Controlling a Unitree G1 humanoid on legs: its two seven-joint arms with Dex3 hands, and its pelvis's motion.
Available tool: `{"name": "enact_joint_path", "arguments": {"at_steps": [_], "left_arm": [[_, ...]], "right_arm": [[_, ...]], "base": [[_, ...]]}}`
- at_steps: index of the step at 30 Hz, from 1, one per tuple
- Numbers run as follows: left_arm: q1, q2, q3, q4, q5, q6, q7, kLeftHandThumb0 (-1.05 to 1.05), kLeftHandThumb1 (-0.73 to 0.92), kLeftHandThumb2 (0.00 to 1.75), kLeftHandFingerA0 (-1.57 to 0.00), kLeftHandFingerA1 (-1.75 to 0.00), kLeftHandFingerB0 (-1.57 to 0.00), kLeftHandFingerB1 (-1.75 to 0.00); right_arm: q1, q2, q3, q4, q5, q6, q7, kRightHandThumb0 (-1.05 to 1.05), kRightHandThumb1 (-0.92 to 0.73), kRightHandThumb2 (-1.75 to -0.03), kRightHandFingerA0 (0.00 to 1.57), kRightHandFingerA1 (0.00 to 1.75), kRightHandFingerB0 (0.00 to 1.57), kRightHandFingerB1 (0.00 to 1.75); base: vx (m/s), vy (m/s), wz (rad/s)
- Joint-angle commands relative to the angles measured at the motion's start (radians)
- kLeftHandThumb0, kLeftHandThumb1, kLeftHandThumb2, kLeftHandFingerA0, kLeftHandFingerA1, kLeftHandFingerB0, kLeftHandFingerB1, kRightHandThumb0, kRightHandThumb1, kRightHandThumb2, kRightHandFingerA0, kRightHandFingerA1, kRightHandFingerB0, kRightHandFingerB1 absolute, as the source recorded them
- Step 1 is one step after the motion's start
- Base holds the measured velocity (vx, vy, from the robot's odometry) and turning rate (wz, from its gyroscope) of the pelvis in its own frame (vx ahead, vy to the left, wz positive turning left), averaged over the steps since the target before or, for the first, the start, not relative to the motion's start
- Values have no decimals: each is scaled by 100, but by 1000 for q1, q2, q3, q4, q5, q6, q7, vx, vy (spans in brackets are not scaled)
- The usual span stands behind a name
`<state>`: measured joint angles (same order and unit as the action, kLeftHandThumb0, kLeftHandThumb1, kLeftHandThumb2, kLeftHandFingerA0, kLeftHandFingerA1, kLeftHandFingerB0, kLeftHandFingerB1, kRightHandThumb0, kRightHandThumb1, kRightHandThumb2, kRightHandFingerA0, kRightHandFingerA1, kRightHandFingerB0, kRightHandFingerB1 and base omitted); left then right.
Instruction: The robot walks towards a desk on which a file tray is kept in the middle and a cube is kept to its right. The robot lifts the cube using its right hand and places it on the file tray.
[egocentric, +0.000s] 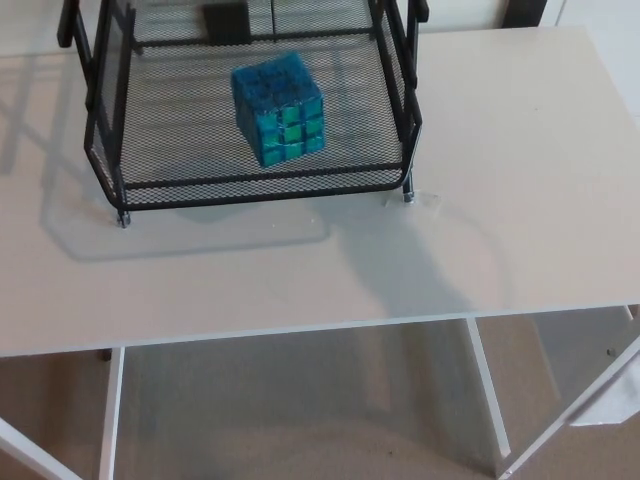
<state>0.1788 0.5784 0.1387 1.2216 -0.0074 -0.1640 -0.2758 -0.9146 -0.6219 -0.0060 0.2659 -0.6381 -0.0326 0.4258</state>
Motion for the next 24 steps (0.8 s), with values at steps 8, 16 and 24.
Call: {"name": "enact_joint_path", "arguments": {"at_steps": [8, 16, 24], "left_arm": [[-13, 37, 43, 1, -33, 11, -30, -96, 75, 73, -46, -100, -23, -86], [-8, 24, 37, 12, -26, 7, -22, -96, 74, 73, -47, -100, -23, -85], [1, 19, 26, 18, -13, 5, -4, -96, 74, 73, -44, -97, -24, -84]], "right_arm": [[910, 179, -1154, 286, 627, -372, -488, -51, -61, -58, 61, 68, 53, 48], [977, 277, -1077, 570, 584, -297, -700, -62, -73, -62, 38, 77, 30, 46], [1017, 336, -1072, 374, 467, 302, -525, -98, -83, -114, 17, 54, 0, 22]], "base": [[0, 0, 0], [0, 0, 0], [0, 0, 0]]}}
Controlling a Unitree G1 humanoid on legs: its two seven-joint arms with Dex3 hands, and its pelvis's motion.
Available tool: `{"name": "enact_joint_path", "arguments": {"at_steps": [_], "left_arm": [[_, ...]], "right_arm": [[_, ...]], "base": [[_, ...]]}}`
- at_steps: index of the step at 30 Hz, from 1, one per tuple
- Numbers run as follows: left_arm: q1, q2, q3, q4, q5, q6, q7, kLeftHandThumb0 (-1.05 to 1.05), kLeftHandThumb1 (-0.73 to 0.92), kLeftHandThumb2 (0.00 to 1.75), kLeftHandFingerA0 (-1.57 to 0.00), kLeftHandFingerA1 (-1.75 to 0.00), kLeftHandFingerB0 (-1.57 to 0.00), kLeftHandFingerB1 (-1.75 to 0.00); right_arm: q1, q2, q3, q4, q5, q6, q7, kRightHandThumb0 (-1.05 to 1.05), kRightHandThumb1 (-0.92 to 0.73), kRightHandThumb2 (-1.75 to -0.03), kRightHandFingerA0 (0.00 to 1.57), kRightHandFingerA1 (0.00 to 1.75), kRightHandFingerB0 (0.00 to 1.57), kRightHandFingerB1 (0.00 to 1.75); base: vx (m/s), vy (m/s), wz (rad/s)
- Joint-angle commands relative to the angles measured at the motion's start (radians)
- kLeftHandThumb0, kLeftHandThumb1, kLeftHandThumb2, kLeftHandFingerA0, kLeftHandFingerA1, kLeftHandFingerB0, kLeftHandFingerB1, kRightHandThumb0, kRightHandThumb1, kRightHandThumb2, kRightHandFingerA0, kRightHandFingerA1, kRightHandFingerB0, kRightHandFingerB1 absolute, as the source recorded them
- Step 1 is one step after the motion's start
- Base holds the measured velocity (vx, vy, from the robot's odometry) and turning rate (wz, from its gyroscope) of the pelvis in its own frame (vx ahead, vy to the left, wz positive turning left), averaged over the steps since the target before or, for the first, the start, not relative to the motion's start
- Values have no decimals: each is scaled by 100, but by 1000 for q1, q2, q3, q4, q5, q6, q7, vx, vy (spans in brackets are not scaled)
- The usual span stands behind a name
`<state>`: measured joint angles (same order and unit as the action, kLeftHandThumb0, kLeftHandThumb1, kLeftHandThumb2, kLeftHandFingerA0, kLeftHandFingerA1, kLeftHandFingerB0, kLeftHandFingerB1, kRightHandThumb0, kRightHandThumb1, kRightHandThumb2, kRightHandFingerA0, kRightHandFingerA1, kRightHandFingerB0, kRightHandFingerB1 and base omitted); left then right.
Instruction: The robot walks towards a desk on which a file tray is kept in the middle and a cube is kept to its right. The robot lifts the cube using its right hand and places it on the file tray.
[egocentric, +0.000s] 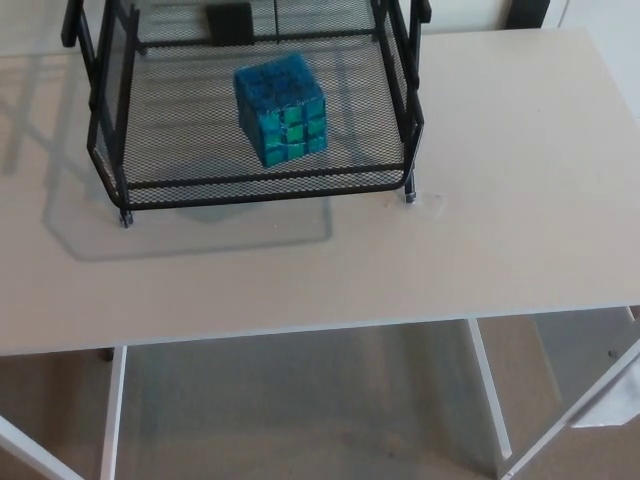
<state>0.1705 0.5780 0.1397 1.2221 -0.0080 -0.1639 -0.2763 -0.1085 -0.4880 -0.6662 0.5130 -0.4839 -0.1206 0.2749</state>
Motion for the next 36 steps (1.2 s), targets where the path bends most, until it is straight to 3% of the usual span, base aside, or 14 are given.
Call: {"name": "enact_joint_path", "arguments": {"at_steps": [1, 2, 3, 4, 5, 7, 8, 9, 15, 16, 19, 24, 25, 36], "left_arm": [[9, 20, 25, 17, -12, 5, -3, -96, 74, 73, -44, -97, -24, -84], [9, 18, 30, 18, -18, 3, -7, -95, 71, 75, -42, -105, -20, -90], [6, 16, 35, 20, -24, 7, -12, -98, 53, 102, -48, -90, -25, -77], [5, 17, 29, 19, -16, 8, -8, -96, 72, 74, -46, -99, -29, -86], [4, 19, 27, 13, -15, 7, -10, -100, 71, 74, -42, -104, -23, -93], [3, 22, 29, 2, -19, 13, -15, -99, 70, 73, -44, -100, -25, -87], [7, 22, 28, 3, -17, 3, -17, -100, 71, 71, -45, -100, -26, -87], [3, 25, 16, 6, -3, 1, -9, -98, 70, 74, -40, -104, -26, -92], [-1, 25, 21, 10, -7, 5, -13, -98, 52, 103, -48, -92, -30, -79], [-8, 20, 42, 17, -32, 22, -31, -95, 74, 72, -41, -97, -25, -83], [-12, 14, 55, 25, -33, 21, -27, -97, 76, 73, -45, -97, -28, -85], [-12, 17, 63, 6, -36, 36, -46, -100, 55, 103, -44, -89, -24, -77], [-11, 19, 55, 5, -26, 34, -46, -99, 77, 71, -41, -98, -22, -84], [-12, 28, 34, 23, -1, 16, -46, -99, 74, 70, -40, -96, -26, -83]], "right_arm": [[210, 205, -416, 124, 309, 392, -373, -98, -83, -114, 17, 54, 0, 22], [272, 201, -322, 94, 198, 404, -341, -34, -56, -86, 57, 108, 0, 0], [330, 216, -276, 45, 131, 452, -286, -42, -69, -76, 49, 103, 0, 0], [297, 233, -367, 38, 225, 496, -283, -68, -81, -64, 67, 123, 0, 0], [297, 238, -377, 32, 241, 504, -266, -54, -68, -62, 54, 125, 0, 47], [293, 246, -451, 25, 380, 530, -139, -32, -54, -77, 90, 156, 26, 75], [290, 260, -503, 1, 436, 569, -117, -44, -55, -83, 122, 157, 66, 139], [308, 281, -490, -39, 415, 578, -113, -39, -53, -74, 111, 119, 75, 81], [326, 176, -335, 209, 321, 387, -31, -46, -58, -57, 73, 104, 61, 66], [327, 158, -268, 252, 277, 347, -14, -59, -43, -85, 26, 68, 40, 64], [326, 70, -36, 417, 93, 190, -80, -84, -54, -94, 3, 55, 3, 37], [265, -4, 116, 560, 116, 95, 40, -76, -48, -91, 0, 35, 0, 34], [311, -8, 170, 525, 54, 64, -49, -88, -71, -61, 32, 65, 25, 47], [304, -94, 416, 497, 122, 75, 28, -96, -60, -101, 0, 22, 2, 26]], "base": [[0, 0, 0], [0, 0, 0], [0, 0, 0], [0, 0, 0], [0, 0, 0], [0, 0, 0], [0, 0, 0], [0, 0, 0], [0, 0, 0], [0, 0, 0], [0, 0, 0], [0, 0, 0], [0, 0, 0], [0, 0, 0]]}}
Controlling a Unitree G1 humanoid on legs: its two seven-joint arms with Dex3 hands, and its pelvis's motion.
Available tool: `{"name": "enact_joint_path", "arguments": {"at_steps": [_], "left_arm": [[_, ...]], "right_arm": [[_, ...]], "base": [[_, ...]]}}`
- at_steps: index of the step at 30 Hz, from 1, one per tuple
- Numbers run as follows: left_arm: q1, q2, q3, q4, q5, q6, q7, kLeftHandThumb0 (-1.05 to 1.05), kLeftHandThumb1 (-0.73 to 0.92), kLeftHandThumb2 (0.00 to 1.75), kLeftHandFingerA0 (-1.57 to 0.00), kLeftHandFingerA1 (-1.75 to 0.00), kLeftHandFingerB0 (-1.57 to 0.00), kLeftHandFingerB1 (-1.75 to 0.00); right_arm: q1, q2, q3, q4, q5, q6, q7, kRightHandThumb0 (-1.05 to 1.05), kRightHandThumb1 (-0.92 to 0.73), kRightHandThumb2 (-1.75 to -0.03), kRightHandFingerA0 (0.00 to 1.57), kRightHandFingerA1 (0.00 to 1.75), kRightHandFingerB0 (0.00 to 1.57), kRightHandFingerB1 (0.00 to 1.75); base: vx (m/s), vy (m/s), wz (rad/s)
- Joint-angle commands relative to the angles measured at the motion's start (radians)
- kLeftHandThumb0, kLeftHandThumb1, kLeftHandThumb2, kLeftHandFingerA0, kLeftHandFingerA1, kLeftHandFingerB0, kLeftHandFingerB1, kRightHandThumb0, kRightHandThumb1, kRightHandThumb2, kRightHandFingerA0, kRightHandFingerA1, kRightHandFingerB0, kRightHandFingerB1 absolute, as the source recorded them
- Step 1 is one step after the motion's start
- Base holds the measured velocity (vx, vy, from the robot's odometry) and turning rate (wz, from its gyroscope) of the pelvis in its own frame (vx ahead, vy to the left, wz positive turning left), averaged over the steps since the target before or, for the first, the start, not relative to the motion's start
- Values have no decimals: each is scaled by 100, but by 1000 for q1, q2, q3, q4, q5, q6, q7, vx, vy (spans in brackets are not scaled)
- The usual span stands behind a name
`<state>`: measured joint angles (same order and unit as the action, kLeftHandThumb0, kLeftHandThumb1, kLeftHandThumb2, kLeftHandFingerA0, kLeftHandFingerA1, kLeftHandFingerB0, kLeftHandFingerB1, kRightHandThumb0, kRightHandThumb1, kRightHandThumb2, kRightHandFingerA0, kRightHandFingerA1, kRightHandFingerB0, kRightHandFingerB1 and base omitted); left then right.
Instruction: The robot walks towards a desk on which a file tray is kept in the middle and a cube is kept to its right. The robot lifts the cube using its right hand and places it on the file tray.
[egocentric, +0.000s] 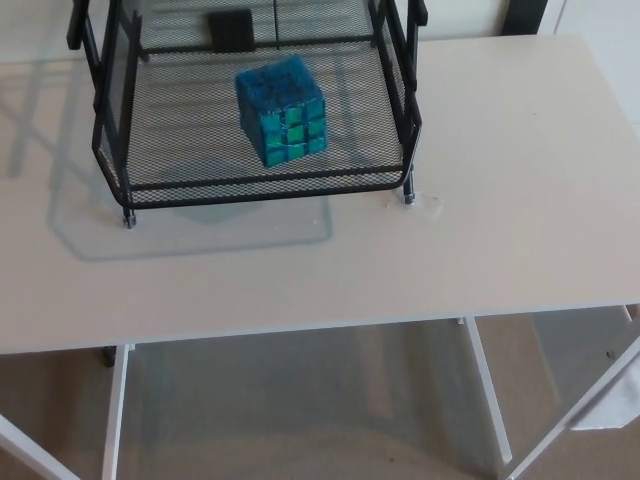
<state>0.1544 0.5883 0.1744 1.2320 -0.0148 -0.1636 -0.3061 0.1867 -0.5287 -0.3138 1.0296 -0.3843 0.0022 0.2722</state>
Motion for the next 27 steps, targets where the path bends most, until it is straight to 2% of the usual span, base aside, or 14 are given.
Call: {"name": "enact_joint_path", "arguments": {"at_steps": [1, 4, 8, 9, 11, 14, 16, 19, 20, 22, 23, 24, 25, 27], "left_arm": [[4, 18, 0, 13, 5, 16, -18, -100, 75, 69, -36, -99, -21, -86], [4, 16, 5, 17, 1, 17, -12, -100, 56, 102, -45, -87, -26, -75], [11, 10, 22, 0, -18, 13, -13, -96, 75, 72, -45, -99, -27, -86], [14, 2, 47, 2, -39, 7, 2, -95, 75, 72, -47, -99, -29, -85], [15, -21, 111, -6, -92, 29, 55, -96, 72, 77, -46, -99, -34, -88], [-70, -87, 338, -75, -260, -148, 277, -92, 85, 72, -66, -160, 0, -106], [-166, -145, 440, -402, -328, -303, 321, -85, 87, 64, -6, -87, -8, -71], [-147, -223, 421, -1206, -136, -121, 529, -91, 74, 87, -43, -89, -23, -69], [-192, -209, 439, -1374, -58, -56, 558, -84, 92, 67, -39, -95, -27, -73], [-205, -196, 476, -1498, -3, 12, 555, -39, 50, 111, -21, -65, -13, -59], [-197, -141, 563, -1487, 6, -49, 536, -77, 92, 76, -23, -75, -22, -63], [-197, -147, 569, -1497, 11, -50, 536, -58, 92, 118, 0, -41, 0, -21], [-178, -139, 605, -1460, -8, -49, 534, -73, 92, 77, -16, -80, -16, -60], [-138, -89, 708, -1266, -147, -57, 519, -38, 53, 113, -23, -69, -8, -58]], "right_arm": [[15, -57, 71, -27, 36, -52, 33, -82, -53, -100, 0, 30, 0, 30], [6, -63, 74, -15, 79, -47, 47, -90, -55, -95, 3, 29, 3, 30], [-15, -66, 55, 32, 137, -65, 54, -88, -54, -93, 3, 27, 3, 33], [-16, -44, -37, 36, 243, -44, 82, -38, -33, -93, 4, 56, 0, 51], [-15, -17, -185, 27, 399, -32, 143, -34, -51, -55, 25, 66, 13, 35], [-54, 12, -256, -165, 426, -160, -11, -51, -55, -56, 36, 64, 32, 41], [-47, 82, -331, -700, 539, -218, -38, -66, -61, -58, 10, 68, 18, 51], [-134, 128, -376, -1360, 492, 122, -218, -76, -57, -65, 26, 62, 23, 50], [-222, 108, -384, -1358, 473, -21, -264, -62, -66, -60, 27, 58, 27, 41], [-286, 122, -411, -1457, 387, 48, -325, -64, -66, -61, 35, 53, 35, 38], [-336, 110, -463, -1516, 366, 109, -357, -64, -53, -93, 38, 62, 28, 51], [-346, 99, -480, -1523, 365, 123, -352, -38, -80, -64, 16, 63, 18, 41], [-341, 86, -509, -1488, 360, 110, -351, -59, -67, -60, 42, 58, 39, 45], [-292, 66, -583, -1359, 389, 61, -345, -57, -65, -59, 36, 64, 38, 45]], "base": [[0, 0, 0], [0, 0, 0], [0, 0, 0], [0, 0, 0], [0, 0, 0], [0, 0, 0], [0, 0, 0], [0, 0, 0], [0, 0, 0], [0, 0, 0], [0, 0, 0], [0, 0, 0], [0, 0, 0], [0, 0, 0]]}}
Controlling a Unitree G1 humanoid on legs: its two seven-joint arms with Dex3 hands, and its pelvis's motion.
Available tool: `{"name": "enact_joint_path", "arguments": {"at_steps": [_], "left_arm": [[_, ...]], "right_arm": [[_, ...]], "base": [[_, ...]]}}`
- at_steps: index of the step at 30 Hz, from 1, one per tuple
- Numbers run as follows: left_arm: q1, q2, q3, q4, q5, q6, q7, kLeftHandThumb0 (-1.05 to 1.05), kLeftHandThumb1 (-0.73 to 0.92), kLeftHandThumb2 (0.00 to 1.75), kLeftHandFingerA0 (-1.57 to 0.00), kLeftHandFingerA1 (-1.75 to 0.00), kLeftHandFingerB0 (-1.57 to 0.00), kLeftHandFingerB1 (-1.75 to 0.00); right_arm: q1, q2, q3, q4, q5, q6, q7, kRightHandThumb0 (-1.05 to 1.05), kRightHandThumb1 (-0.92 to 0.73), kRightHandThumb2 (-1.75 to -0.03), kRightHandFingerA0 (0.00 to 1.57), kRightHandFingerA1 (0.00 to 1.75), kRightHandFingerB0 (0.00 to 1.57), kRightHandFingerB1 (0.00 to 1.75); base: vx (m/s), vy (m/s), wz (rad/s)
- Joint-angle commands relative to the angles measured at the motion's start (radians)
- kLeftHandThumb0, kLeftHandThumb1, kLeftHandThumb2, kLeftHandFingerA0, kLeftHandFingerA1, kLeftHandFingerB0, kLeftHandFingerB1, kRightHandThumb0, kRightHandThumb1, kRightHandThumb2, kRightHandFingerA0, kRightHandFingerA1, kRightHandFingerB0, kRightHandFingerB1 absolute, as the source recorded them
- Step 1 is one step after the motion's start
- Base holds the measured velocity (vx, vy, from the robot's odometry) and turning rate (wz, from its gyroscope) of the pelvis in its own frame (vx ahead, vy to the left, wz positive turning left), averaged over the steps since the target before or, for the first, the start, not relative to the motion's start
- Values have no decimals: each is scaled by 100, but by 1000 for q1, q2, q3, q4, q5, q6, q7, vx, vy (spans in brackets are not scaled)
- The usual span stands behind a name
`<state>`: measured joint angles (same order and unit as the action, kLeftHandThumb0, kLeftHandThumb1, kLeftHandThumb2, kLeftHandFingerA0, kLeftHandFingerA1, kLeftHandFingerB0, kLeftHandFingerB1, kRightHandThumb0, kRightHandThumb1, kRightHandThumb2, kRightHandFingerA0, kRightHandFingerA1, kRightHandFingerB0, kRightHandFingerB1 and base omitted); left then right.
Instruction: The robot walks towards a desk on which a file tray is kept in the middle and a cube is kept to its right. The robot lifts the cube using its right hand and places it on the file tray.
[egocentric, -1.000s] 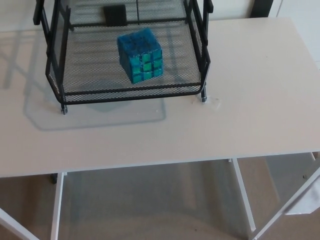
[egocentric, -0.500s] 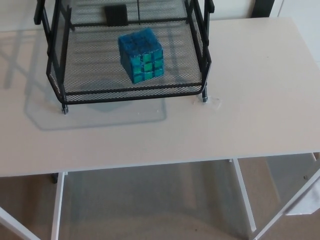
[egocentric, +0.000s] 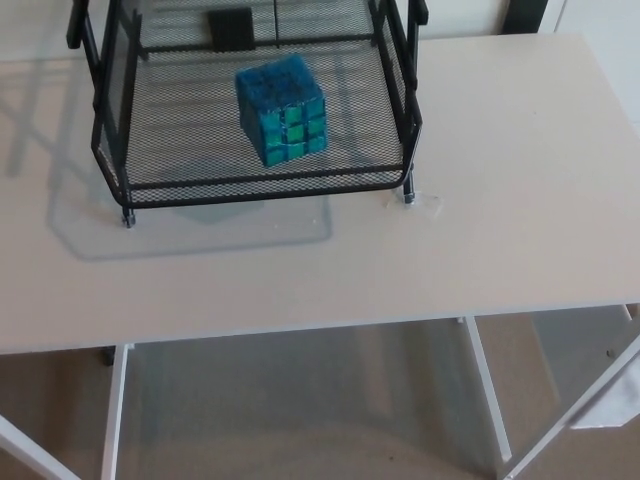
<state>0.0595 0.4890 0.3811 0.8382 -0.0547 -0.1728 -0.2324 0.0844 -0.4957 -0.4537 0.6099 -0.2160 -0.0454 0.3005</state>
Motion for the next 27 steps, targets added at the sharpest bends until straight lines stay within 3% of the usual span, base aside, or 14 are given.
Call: {"name": "enact_joint_path", "arguments": {"at_steps": [1, 4, 5, 6, 11, 14, 15, 18, 21, 22, 23, 25, 26, 27], "left_arm": [[-20, 34, 540, -752, -125, -67, 457, -36, 59, 117, -26, -73, -6, -58], [10, 75, 602, -522, -167, -124, 451, -76, 92, 78, -9, -117, -1, -90], [17, 105, 613, -367, -179, -165, 456, -76, 78, 116, -25, -84, -13, -71], [27, 116, 625, -285, -174, -165, 482, -79, 91, 76, -30, -113, -2, -83], [108, 145, 587, 40, -114, -180, 581, -75, 88, 130, -22, -90, -8, -63], [105, 177, 591, 245, -169, -176, 548, -79, 84, 125, -70, -123, -10, -67], [106, 195, 587, 309, -176, -149, 546, -77, 92, 94, -38, -175, 0, -105], [120, 219, 609, 405, -206, -94, 528, -70, 92, 83, -65, -175, -4, -175], [126, 227, 603, 429, -193, -64, 541, -73, 92, 89, -28, -175, 0, -134], [134, 224, 603, 429, -189, -67, 554, -72, 92, 91, -56, -175, 0, -170], [144, 223, 596, 435, -179, -65, 547, -51, 87, 138, -46, -99, 0, -68], [143, 222, 595, 449, -178, -54, 529, -74, 92, 84, -9, -115, 0, -92], [139, 217, 594, 455, -174, -65, 540, -76, 92, 84, -64, -175, 0, -174], [145, 215, 559, 459, -135, -55, 568, -75, 92, 83, -64, -175, 0, -110]], "right_arm": [[-167, 34, -468, -869, 229, 139, -371, -59, -62, -59, 32, 71, 31, 51], [-139, 38, -506, -761, 220, 200, -372, -57, -47, -84, 31, 70, 25, 56], [-110, 44, -523, -706, 204, 185, -379, -51, -63, -59, 26, 73, 25, 50], [-102, 48, -540, -640, 207, 156, -398, -48, -63, -59, 24, 76, 23, 48], [-77, 22, -582, -416, 124, 125, -507, -52, -64, -59, 21, 80, 21, 54], [-80, 4, -583, -289, 125, 60, -535, -52, -60, -56, 23, 94, 25, 55], [-82, -4, -583, -245, 122, 37, -548, -52, -59, -56, 28, 112, 24, 57], [-64, -20, -576, -193, 94, 25, -555, -55, -61, -57, 25, 108, 21, 59], [-54, -14, -578, -205, 78, 42, -556, -57, -63, -58, 22, 89, 20, 58], [-46, -11, -578, -204, 76, 55, -548, -59, -47, -88, 24, 72, 17, 59], [-41, -11, -574, -190, 71, 47, -551, -54, -62, -59, 19, 79, 17, 58], [-29, -1, -568, -190, 62, 53, -550, -50, -61, -57, 19, 83, 19, 59], [-30, 6, -567, -189, 62, 53, -555, -52, -60, -56, 19, 90, 21, 61], [-33, 16, -557, -195, 57, 56, -560, -53, -60, -55, 17, 90, 22, 62]], "base": [[0, 0, 0], [-1, 1, 7], [0, 0, 0], [0, 0, 0], [0, 0, 0], [0, 0, 0], [0, 0, 0], [0, 0, 0], [0, 0, 0], [0, 0, 0], [0, 0, 0], [0, 0, 0], [0, 0, 0], [0, 0, 0]]}}
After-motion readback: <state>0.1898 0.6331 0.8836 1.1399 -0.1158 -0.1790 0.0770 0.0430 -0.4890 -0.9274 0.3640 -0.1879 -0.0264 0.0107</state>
